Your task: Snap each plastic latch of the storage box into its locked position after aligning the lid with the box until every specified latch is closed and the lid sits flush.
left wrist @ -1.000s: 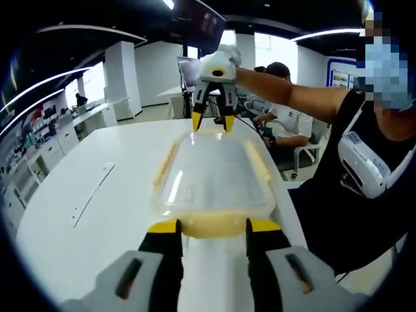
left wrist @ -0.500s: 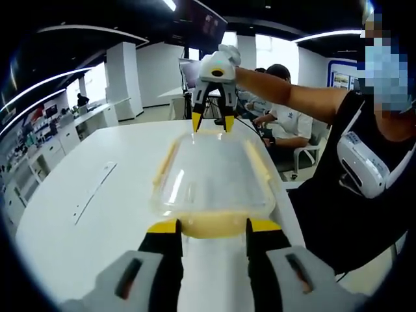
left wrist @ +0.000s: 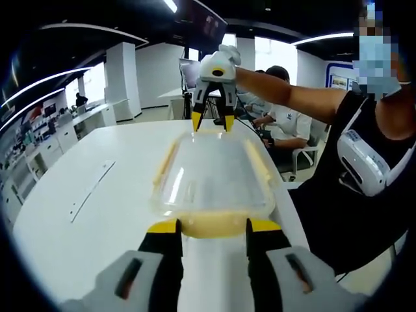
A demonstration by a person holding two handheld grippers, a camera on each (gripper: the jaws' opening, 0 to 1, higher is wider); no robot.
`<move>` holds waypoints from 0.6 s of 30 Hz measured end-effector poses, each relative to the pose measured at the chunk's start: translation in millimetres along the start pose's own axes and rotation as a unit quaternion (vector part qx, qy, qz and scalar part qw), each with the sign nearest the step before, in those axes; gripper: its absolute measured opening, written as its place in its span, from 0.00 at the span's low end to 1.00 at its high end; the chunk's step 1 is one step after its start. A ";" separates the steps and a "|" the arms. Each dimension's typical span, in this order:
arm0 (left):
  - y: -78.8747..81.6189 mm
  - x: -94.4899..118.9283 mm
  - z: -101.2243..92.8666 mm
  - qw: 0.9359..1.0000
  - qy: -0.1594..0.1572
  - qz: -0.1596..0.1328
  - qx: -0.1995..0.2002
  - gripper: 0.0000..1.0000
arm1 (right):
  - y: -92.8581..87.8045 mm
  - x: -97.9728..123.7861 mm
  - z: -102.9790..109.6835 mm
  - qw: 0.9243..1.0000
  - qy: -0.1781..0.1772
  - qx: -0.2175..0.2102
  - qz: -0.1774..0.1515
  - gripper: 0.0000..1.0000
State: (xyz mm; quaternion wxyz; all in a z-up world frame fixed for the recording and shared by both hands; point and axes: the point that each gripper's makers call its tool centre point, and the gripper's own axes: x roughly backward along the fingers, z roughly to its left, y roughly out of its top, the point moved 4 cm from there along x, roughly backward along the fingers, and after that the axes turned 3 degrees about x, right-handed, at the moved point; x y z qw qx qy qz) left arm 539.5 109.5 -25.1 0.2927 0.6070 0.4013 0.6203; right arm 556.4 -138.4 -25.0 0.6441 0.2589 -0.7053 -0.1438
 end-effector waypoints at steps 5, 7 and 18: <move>-4.9 -4.2 1.9 1.000 0.001 0.001 0.002 0.35 | -3.1 -6.9 -1.9 1.000 0.002 0.000 0.005 0.35; -6.1 -4.9 2.3 1.000 0.001 0.001 0.002 0.35 | -4.7 -8.9 -2.3 1.000 0.003 -0.001 0.007 0.35; -11.2 -9.5 5.0 1.000 -0.005 -0.004 0.008 0.35 | -10.5 -15.9 -2.1 1.000 0.005 -0.004 0.010 0.35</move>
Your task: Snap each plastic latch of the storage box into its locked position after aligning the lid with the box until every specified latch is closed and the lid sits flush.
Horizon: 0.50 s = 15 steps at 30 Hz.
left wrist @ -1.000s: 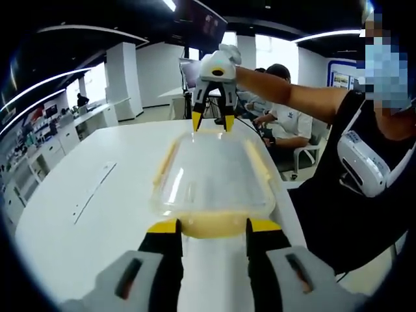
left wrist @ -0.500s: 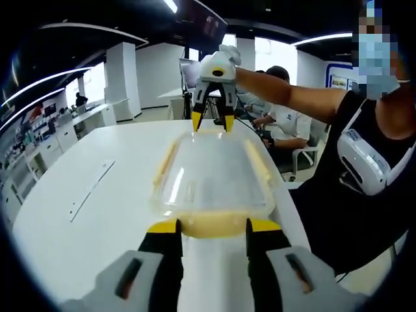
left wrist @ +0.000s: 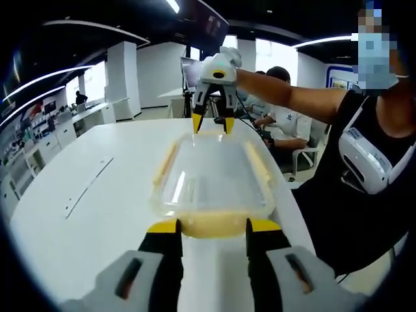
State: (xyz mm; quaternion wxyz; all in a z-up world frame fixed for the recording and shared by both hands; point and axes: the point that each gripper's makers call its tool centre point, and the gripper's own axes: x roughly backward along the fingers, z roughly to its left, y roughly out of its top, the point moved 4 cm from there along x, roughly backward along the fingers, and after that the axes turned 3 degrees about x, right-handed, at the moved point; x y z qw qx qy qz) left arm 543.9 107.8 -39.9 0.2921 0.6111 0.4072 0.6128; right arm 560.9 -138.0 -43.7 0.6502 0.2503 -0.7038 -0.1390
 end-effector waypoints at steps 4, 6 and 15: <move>-0.5 -0.3 1.6 1.000 -0.001 -0.001 0.002 0.35 | -2.3 -1.2 -0.8 1.000 0.001 -0.001 0.000 0.35; -0.5 -0.5 1.6 1.000 -0.001 -0.002 0.003 0.35 | -3.4 -1.8 -1.9 1.000 0.001 -0.001 0.000 0.35; -2.7 -2.7 3.4 1.000 -0.003 -0.006 0.007 0.35 | -8.1 -12.4 -0.2 1.000 0.005 -0.004 0.003 0.35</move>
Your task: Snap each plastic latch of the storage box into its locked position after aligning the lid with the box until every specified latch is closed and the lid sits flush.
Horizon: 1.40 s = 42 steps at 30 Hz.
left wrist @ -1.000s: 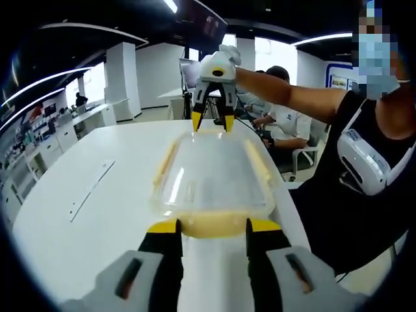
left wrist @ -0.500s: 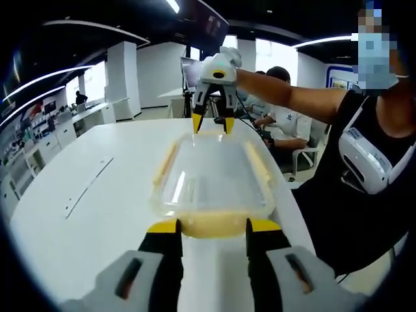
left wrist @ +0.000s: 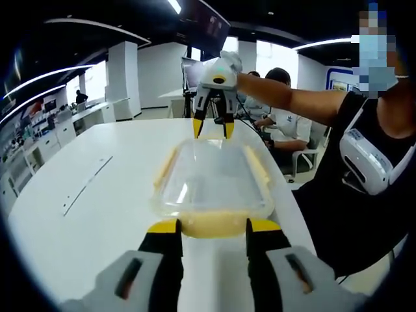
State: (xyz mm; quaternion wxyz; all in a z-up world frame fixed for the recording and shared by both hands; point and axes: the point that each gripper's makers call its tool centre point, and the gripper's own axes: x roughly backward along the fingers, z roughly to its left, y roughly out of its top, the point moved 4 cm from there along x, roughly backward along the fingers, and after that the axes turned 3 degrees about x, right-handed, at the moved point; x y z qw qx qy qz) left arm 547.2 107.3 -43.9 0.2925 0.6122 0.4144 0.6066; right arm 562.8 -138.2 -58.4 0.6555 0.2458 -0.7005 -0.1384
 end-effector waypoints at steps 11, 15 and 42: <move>-3.5 0.1 2.6 1.000 -0.001 0.003 0.004 0.35 | -1.6 -5.0 -4.9 1.000 0.003 0.002 0.005 0.35; -5.5 -1.4 6.2 1.000 0.000 0.002 0.007 0.35 | -3.3 -8.8 -7.5 1.000 0.003 0.003 0.007 0.35; -17.1 -10.6 6.5 1.000 -0.005 0.002 0.011 0.35 | -6.7 -11.3 -6.2 0.999 0.009 0.005 0.030 0.36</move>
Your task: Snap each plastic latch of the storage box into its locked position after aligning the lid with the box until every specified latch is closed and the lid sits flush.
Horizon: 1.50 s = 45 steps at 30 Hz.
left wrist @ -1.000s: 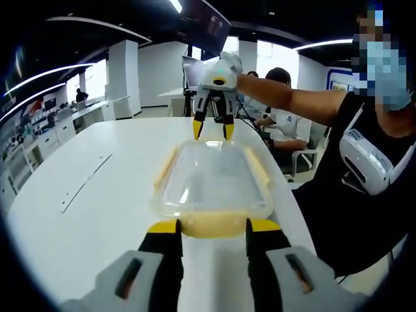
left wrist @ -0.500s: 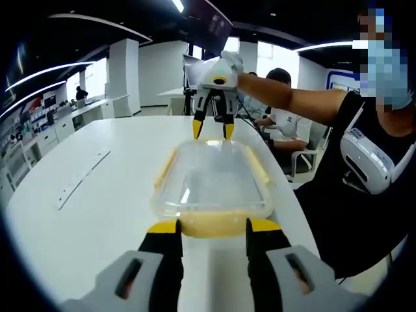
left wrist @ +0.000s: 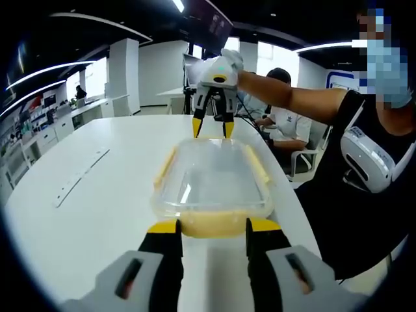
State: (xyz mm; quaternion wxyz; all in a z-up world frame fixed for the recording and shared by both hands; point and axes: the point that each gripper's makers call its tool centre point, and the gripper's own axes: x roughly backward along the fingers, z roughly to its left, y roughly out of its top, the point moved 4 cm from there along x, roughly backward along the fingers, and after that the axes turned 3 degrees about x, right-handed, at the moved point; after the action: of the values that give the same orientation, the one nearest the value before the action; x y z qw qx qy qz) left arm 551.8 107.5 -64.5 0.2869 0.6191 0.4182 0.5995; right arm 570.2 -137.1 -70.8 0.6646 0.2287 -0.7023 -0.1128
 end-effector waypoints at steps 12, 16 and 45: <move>-9.3 -7.8 -0.4 1.000 0.004 0.016 -0.010 0.36 | -1.7 -1.3 2.8 1.000 -0.009 0.007 0.011 0.36; -8.8 -7.8 -0.4 1.000 0.004 0.015 -0.010 0.36 | -2.7 -1.0 3.5 1.000 -0.010 0.007 0.010 0.36; -16.2 -9.0 1.5 1.000 0.006 0.017 -0.014 0.35 | -2.8 -9.0 8.5 1.000 -0.022 0.009 0.012 0.36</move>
State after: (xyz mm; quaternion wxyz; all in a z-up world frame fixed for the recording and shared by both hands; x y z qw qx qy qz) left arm 551.1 107.8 -83.1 0.2829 0.6185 0.4008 0.6138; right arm 562.4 -136.6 -80.8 0.6478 0.2237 -0.7209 -0.1031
